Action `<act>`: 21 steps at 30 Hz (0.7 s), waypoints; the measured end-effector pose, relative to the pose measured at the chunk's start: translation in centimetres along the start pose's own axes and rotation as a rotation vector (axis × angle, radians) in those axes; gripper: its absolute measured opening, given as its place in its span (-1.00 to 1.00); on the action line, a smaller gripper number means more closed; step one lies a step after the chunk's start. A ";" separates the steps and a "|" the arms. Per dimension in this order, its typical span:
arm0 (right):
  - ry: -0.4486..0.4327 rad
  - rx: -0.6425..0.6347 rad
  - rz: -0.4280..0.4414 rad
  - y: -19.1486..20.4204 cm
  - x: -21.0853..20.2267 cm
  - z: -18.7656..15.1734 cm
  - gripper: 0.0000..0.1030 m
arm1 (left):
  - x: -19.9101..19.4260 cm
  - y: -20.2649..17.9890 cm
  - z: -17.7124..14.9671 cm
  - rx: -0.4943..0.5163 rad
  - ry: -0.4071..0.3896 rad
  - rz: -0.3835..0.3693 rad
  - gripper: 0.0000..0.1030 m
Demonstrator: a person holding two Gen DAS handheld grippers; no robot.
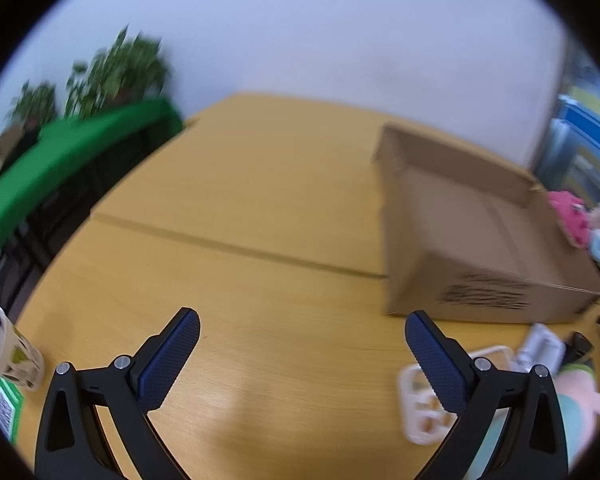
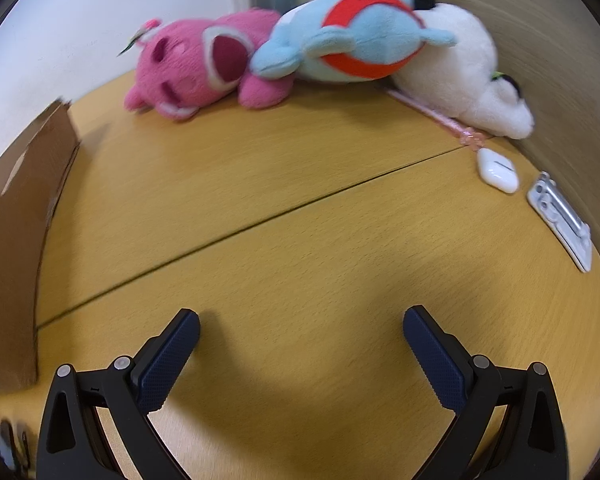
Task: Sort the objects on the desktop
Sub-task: 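Close both grippers on the teal-and-pink plush pig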
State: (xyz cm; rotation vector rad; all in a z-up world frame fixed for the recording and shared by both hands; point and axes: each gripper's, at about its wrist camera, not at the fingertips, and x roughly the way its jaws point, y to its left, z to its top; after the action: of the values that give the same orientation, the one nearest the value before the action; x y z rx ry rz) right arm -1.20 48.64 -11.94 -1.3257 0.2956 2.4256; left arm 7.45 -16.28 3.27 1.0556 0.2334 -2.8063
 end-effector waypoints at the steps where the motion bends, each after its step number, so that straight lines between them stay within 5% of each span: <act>1: -0.001 -0.024 0.016 0.3 -0.2 -0.3 1.00 | -2.2 -1.6 0.1 0.046 -0.053 -0.028 0.99; 4: -0.060 -0.105 0.013 2.1 -2.1 -1.6 1.00 | -5.4 -5.0 0.1 0.137 -0.093 -0.095 0.99; 8: -0.245 -0.293 0.092 6.3 -8.6 -4.2 1.00 | -6.6 -8.5 -0.6 0.181 -0.041 -0.144 0.99; 13: -0.414 -0.503 0.315 11.2 -17.4 -8.0 1.00 | -7.5 -10.8 -3.1 0.139 0.027 -0.297 0.99; 17: -0.379 -0.608 0.603 15.0 -21.7 -10.5 1.00 | -6.3 -12.0 -4.8 0.124 0.081 -0.344 0.99; 21: -0.254 -0.698 0.758 19.4 -22.5 -12.8 1.00 | -3.7 -12.3 -6.5 0.078 0.158 -0.381 0.99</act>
State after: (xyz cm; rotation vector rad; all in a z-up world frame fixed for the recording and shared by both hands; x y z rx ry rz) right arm 11.90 21.75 0.37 -1.2673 -0.1868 3.5221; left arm 12.18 -2.72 2.07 1.3853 0.3808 -3.0842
